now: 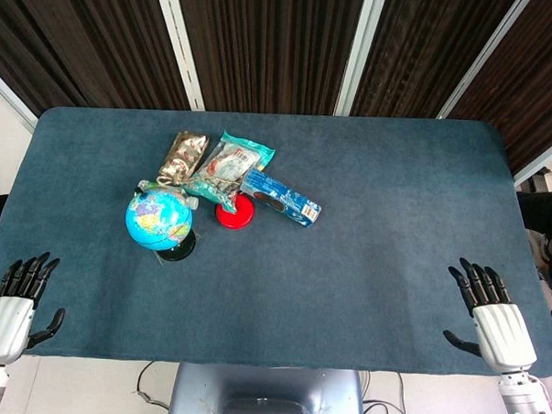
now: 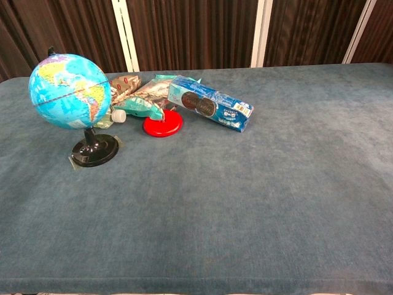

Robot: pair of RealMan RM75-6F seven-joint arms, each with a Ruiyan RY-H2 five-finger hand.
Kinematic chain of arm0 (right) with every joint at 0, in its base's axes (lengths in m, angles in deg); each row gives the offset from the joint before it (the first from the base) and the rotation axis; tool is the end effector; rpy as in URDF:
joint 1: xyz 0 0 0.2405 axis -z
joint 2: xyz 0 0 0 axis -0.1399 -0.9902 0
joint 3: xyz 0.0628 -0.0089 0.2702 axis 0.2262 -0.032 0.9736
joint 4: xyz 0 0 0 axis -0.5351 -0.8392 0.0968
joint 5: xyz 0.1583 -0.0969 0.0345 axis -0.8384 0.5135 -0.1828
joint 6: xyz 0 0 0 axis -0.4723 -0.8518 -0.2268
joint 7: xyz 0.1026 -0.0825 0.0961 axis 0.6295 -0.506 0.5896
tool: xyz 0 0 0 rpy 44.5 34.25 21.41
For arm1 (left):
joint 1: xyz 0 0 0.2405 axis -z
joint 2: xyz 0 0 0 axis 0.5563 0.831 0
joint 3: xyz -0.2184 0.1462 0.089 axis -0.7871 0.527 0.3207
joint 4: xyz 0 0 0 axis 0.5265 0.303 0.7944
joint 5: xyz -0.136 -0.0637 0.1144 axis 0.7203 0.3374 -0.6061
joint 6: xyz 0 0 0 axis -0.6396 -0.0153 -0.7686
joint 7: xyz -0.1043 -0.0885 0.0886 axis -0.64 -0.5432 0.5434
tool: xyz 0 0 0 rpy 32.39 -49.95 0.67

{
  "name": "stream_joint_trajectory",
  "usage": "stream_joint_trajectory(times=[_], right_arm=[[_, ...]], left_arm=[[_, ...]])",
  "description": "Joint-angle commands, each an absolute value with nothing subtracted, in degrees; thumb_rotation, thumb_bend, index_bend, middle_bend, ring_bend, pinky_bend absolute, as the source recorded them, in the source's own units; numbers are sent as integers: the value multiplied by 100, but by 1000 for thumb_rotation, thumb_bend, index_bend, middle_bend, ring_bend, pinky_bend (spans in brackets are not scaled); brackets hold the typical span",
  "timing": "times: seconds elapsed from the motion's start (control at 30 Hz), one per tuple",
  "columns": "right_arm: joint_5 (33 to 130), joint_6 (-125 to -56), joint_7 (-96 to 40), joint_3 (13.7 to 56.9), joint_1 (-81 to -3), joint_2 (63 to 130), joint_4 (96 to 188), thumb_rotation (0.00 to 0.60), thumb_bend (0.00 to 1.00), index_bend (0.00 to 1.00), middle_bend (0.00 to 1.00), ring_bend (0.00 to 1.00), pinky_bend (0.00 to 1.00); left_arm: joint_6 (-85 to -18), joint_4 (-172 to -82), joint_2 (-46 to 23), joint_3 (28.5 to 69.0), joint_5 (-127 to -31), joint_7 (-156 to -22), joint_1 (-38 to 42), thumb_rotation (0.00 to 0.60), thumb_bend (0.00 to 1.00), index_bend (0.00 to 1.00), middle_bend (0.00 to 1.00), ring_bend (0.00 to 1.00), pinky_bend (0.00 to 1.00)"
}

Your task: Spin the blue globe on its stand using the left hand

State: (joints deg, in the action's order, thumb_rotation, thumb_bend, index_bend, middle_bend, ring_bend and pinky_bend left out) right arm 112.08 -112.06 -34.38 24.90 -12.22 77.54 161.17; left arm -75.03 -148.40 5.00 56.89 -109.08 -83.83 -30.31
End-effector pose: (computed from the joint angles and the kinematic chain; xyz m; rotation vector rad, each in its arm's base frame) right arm -0.3047 -0.1844 0.1703 1.5278 -0.8440 0.8947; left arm -0.3051 0.1821 0.1685 -1.4557 -0.8513 -0.9205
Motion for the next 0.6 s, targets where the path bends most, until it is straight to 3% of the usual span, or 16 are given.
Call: stream_joint_trajectory(times=[0.03, 0.27, 0.6], right_arm=[[11214, -11228, -3433, 2492, -1211, 7754, 16119, 600, 150, 0, 0, 0, 0], [11280, -11213, -3444, 2468, -1226, 7764, 16122, 600, 150, 0, 0, 0, 0], [11182, -11191, -3399, 2517, -1236, 7761, 16111, 600, 150, 0, 0, 0, 0]], left_arm=[[-7500, -14838, 499, 5690, -10910, -8386, -3029, 600, 393, 0, 0, 0, 20], [-7521, -14775, 402, 5648, -10904, -8506, -3009, 600, 392, 0, 0, 0, 21], [-7446, -14111, -429, 5040, -10642, -10546, -2556, 600, 346, 0, 0, 0, 20]])
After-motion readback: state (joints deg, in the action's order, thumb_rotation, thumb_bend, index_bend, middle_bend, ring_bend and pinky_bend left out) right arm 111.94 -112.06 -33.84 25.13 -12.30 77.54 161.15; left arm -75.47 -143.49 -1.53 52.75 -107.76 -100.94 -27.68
